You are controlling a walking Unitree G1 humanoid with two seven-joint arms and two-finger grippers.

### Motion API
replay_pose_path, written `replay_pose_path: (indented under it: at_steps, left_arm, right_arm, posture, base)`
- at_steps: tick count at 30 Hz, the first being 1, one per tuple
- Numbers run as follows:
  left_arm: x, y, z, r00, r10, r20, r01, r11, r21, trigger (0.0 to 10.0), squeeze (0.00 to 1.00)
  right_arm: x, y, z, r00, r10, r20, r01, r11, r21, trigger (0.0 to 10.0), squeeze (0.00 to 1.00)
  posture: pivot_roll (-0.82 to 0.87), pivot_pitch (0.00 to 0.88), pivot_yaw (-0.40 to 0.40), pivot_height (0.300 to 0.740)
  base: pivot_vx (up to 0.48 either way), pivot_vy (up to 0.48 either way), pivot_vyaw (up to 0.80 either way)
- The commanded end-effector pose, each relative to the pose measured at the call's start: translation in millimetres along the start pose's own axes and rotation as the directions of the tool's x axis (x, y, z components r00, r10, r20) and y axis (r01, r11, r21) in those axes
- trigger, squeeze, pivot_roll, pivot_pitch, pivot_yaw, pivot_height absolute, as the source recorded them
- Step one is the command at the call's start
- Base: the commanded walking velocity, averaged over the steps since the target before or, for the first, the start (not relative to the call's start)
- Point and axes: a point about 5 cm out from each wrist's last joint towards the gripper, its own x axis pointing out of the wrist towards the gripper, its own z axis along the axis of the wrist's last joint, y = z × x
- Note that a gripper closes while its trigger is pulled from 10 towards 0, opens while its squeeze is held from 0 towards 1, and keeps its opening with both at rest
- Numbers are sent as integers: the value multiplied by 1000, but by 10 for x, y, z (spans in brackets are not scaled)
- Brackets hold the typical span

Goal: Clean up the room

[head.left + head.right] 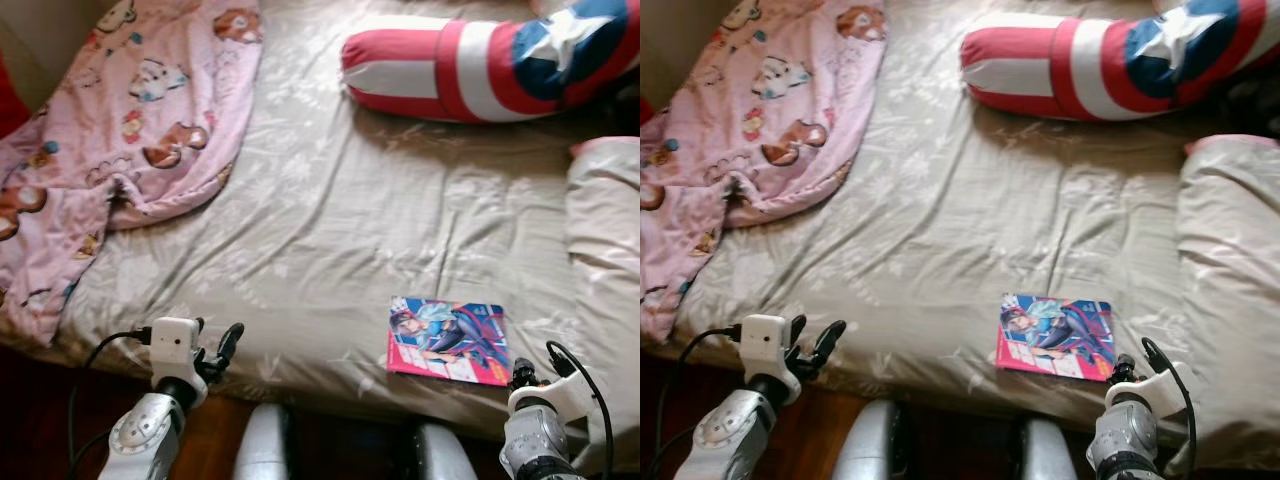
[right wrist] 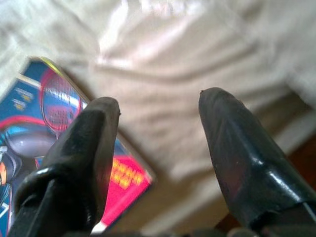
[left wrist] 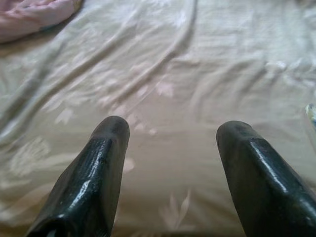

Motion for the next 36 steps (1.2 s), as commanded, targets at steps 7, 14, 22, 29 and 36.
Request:
replay_pose_path:
  at_steps: [7, 14, 22, 29, 36]
  left_arm:
    - [58, 62, -160, 996, 93, -13, -93, 995, -32, 10000, 0]
    - [103, 58, -244, 991, 136, -11, -137, 986, -95, 10000, 0]
    - [175, 94, -478, 982, 161, -93, -172, 978, -115, 10000, 0]
    - [165, 172, -661, 968, 184, -173, -208, 969, -134, 10000, 0]
    - [26, 183, -1038, 901, 197, -388, -263, 957, -125, 10000, 0]
  right_arm:
    - [-75, 312, 72, 938, 335, 85, -297, 908, -296, 10000, 0]
    - [-212, 559, -30, 841, 540, 47, -472, 773, -424, 10000, 0]
    - [-271, 511, -373, 872, 480, -97, -473, 774, -422, 10000, 0]
    - [-260, 224, -458, 903, 385, -188, -427, 769, -476, 10000, 0]
    - [-297, -158, -608, 930, 202, -306, -342, 779, -525, 10000, 0]
  posture:
    - [69, 114, -6, 658]
    - [28, 72, -27, 658]
    - [41, 16, -23, 713]
    - [39, 0, -22, 740]
    - [46, 0, -27, 740]
  base:
    - [0, 0, 0]
    - [0, 0, 0]
    - [0, 0, 0]
    - [0, 0, 0]
    - [0, 0, 0]
